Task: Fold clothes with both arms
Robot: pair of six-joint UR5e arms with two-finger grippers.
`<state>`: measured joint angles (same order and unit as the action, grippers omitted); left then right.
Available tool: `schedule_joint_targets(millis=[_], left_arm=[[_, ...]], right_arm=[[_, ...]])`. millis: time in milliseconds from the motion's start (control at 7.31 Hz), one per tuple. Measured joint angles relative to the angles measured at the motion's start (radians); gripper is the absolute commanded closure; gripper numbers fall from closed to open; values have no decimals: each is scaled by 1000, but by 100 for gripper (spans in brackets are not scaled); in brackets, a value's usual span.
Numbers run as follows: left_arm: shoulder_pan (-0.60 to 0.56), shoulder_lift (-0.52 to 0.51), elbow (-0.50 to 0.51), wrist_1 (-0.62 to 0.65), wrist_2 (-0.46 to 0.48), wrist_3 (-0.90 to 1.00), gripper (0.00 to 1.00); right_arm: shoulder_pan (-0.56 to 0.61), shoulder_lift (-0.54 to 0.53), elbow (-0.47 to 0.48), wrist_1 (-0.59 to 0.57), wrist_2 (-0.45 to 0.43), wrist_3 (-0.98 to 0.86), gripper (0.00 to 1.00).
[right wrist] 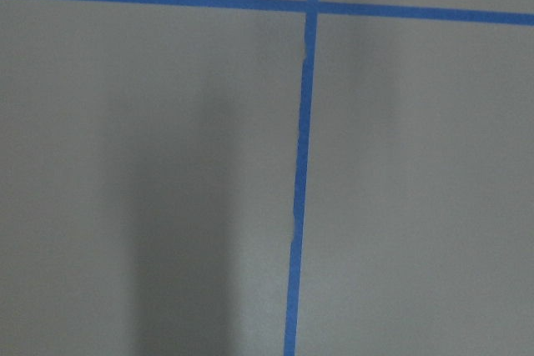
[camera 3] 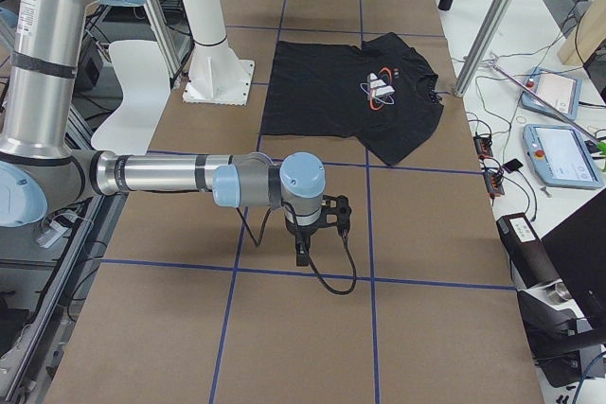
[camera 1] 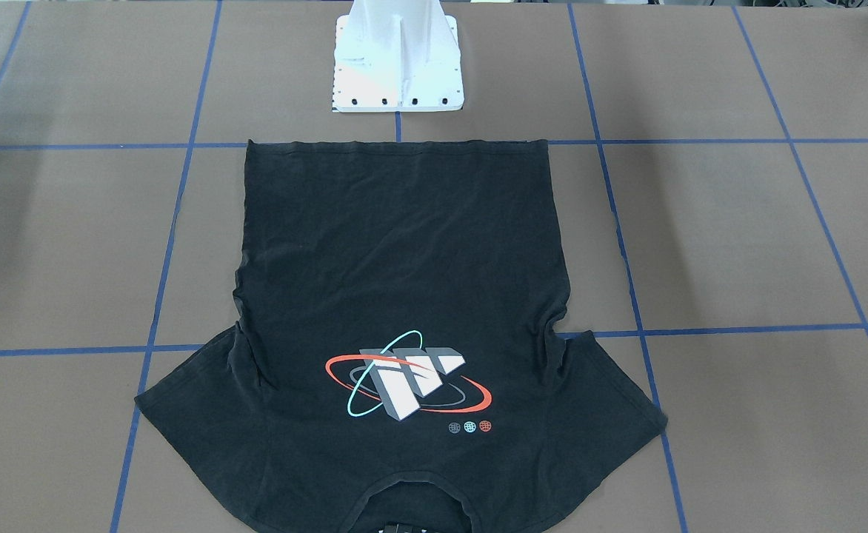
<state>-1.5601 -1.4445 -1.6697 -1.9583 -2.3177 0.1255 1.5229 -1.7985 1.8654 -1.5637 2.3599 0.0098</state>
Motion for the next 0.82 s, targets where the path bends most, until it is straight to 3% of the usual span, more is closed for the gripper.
schedule_joint_targets(millis=[410, 821], left_arm=[[0, -49, 18, -303, 7, -2, 0], [3, -229, 125, -429, 4, -77, 0]], right_arm=[[-7, 110, -13, 49, 4, 4, 0], [-10, 243, -99, 142, 5, 22, 0]])
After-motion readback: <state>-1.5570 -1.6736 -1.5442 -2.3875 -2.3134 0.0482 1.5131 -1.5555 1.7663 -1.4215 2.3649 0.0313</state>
